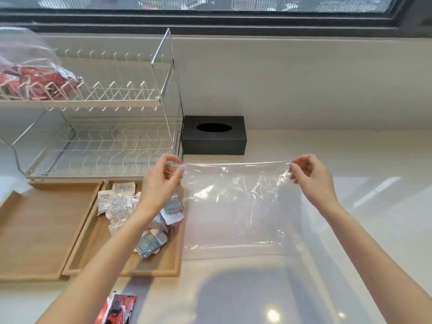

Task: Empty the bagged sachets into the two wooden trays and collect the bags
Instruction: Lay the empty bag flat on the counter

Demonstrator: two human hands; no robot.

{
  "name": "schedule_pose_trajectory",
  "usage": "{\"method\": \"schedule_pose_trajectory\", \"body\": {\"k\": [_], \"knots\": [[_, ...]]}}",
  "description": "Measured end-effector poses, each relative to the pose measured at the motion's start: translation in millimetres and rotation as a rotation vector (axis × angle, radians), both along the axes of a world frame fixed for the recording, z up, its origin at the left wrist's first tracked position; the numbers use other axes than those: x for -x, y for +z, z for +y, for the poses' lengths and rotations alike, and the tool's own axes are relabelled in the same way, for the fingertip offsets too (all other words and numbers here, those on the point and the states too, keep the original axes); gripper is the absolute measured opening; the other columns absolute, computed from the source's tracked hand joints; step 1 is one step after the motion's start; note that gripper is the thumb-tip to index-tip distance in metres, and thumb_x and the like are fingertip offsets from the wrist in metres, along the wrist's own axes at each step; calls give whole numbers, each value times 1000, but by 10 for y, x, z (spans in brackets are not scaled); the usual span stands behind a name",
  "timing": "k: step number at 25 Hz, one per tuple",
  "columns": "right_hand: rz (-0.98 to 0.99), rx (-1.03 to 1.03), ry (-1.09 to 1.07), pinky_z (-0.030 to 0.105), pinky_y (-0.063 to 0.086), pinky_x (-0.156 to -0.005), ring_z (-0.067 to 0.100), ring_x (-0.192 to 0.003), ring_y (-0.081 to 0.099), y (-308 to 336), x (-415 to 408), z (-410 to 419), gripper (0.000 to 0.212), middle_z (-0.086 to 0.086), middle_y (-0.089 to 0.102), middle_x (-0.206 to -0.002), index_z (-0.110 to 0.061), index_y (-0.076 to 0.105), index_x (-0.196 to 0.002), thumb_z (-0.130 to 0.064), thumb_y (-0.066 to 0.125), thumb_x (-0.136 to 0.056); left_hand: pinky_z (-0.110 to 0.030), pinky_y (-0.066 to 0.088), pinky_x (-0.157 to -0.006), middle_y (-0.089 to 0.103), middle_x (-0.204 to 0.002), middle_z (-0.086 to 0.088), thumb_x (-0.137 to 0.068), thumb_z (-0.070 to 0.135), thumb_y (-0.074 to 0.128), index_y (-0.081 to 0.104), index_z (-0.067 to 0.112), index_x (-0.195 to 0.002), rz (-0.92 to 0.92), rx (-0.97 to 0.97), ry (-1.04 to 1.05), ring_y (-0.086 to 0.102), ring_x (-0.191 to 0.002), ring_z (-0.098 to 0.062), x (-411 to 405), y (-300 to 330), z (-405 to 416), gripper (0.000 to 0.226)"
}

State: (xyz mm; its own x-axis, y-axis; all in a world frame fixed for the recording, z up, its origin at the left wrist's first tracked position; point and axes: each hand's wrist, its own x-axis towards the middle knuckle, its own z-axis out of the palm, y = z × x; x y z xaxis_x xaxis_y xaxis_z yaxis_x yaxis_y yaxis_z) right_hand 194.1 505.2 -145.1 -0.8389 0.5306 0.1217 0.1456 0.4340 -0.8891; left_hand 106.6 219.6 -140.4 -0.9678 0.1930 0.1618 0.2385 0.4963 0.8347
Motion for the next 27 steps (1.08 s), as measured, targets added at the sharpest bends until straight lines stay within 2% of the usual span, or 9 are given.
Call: {"method": "schedule_pose_trajectory", "body": {"k": [2,5,9,11,14,17,20,24,27], "knots": [[-58,6,-32,17,50,-63,1,-57,58,-194,163,93,19,5,62,-76,-24,53,-76,-10,53,-88,-4,39,-53,59,-72,6,-89,16,51,57,11,-100,-21,50,17,55,-61,-3,121,-119,162,14],[-137,-3,-72,36,50,-82,20,-78,58,-424,419,226,11,6,63,-88,-14,61,-94,-11,52,-88,-17,39,-66,64,-102,-6,-91,17,47,59,10,-108,-53,138,15,55,-82,-13,304,-331,375,22],[-224,-58,21,18,37,-78,15,-93,53,-674,721,301,29,6,59,-114,-9,57,-115,-8,52,-87,-28,38,-90,46,-130,-13,-89,23,50,43,7,-129,-108,303,-23,50,-102,-16,521,-676,595,44],[-237,-86,67,27,41,-91,21,-110,52,-809,853,313,36,10,52,-128,-8,52,-122,-7,53,-86,-39,32,-104,35,-139,-16,-87,29,53,33,7,-136,-147,395,-22,42,-122,-26,632,-820,682,57],[-342,-172,162,32,25,-109,25,-135,32,-1002,988,333,50,13,28,-148,-8,38,-135,-12,54,-88,-40,17,-112,13,-152,-17,-87,34,51,15,5,-142,-216,518,-55,15,-139,-30,752,-965,802,72],[-394,-268,223,31,20,-111,21,-141,18,-1139,983,303,61,7,5,-156,-15,28,-140,-19,56,-87,-37,9,-114,-11,-154,-16,-88,35,50,0,4,-143,-293,530,-108,0,-143,-30,784,-1063,859,81],[-330,-483,260,38,11,-115,22,-143,11,-1167,951,237,58,7,10,-155,-15,30,-139,-22,55,-88,-40,0,-115,-21,-151,-19,-89,39,47,-5,8,-143,-234,639,-105,-13,-141,-31,779,-1143,868,82],[-398,-547,383,34,-2,-116,15,-144,2,-1189,869,96,55,2,11,-156,-21,27,-140,-41,41,-91,-38,-17,-109,-17,-153,-15,-85,56,19,5,16,-144,-43,742,-189,-28,-135,-22,708,-1214,876,73],[-461,-528,398,33,-5,-115,13,-144,-1,-1195,832,32,56,0,6,-156,-22,23,-142,-43,36,-91,-40,-17,-110,-10,-155,-11,-74,59,0,10,17,-144,-15,810,-239,-23,-139,-23,645,-1221,881,82]]}}
